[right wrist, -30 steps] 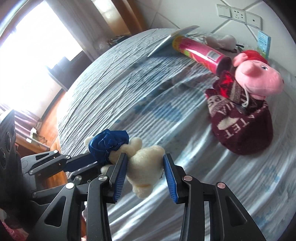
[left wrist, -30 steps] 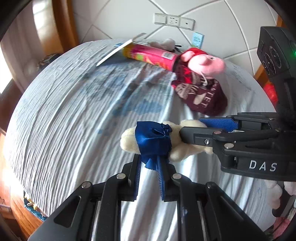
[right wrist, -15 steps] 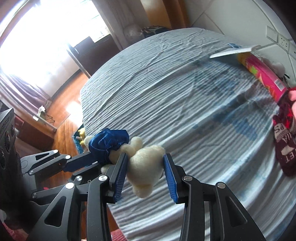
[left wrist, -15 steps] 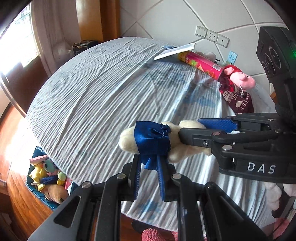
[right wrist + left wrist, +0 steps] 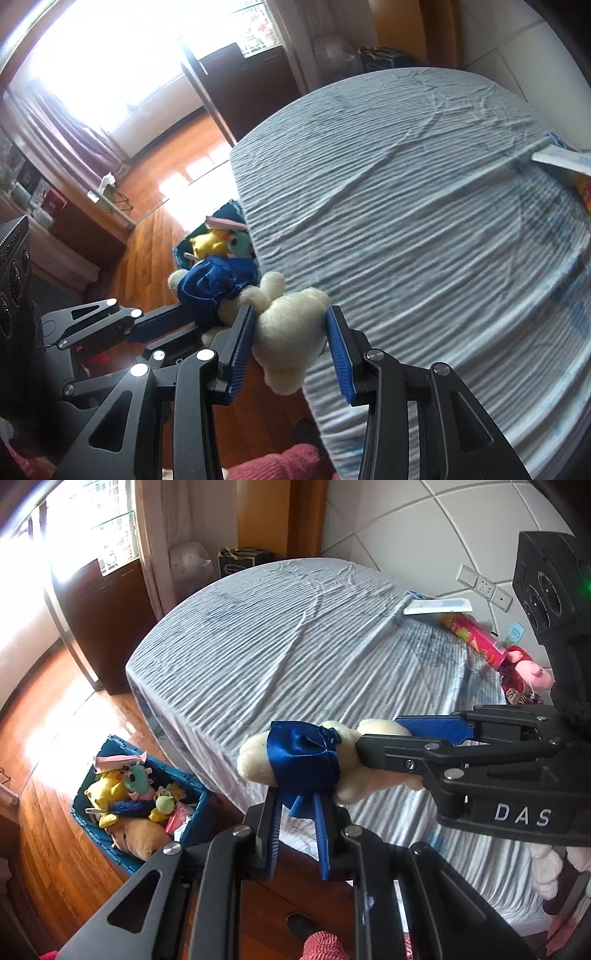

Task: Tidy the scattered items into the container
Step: 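Lift the white bear with the right tool and carry it to the blue bin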

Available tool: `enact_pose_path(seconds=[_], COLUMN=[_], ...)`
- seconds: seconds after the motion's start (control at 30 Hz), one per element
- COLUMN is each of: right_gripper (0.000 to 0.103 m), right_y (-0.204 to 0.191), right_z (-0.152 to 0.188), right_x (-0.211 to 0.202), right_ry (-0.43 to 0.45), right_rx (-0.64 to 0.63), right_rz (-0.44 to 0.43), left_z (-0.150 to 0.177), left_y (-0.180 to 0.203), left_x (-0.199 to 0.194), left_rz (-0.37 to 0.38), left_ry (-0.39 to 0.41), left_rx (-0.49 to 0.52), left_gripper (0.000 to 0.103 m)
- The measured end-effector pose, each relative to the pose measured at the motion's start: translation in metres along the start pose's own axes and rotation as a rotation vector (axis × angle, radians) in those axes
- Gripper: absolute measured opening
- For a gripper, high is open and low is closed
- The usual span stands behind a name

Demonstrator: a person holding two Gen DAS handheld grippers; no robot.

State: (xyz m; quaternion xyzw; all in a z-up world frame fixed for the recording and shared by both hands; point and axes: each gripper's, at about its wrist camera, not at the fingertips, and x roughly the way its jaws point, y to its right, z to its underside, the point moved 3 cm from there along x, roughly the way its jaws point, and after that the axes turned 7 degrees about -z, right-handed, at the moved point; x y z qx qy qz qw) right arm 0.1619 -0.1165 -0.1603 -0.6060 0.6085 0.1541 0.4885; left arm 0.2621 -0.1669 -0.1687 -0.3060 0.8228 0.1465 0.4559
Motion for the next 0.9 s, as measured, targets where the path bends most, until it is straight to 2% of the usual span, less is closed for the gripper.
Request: enact_pose_path(seconds=[0.27,0.47,0.63,0.9], right_gripper=[0.039,0.039,0.039,0.039], right_y=[-0.062,-0.103,-0.136,-0.167], right_z=[-0.028,-0.051,-0.076,-0.119], right_x=[0.059,0.113,0.164,0.251], right_ry=[-0.063,-0.141,-0.211,-0.324], right_rx=[-0.108,-0.204,-0.301,-0.423], right_rz=[-0.077,-0.145,-0.207,-0.289], left_z=[0.018,0.030,0.034,0.034], left_y=[-0.079,-0.139,-0.190,-0.255], left_x=[0.003,0.015,0.034,0.074], left_rz=[-0.079,-0.145,-0.205,-0.281], left_ry=[-0.023,-0.058,-0.081,-0.110], left_rx=[-0.118,-0.233,-0.342,-0.491], left_gripper=[0.017,0.017,0.017,0.017])
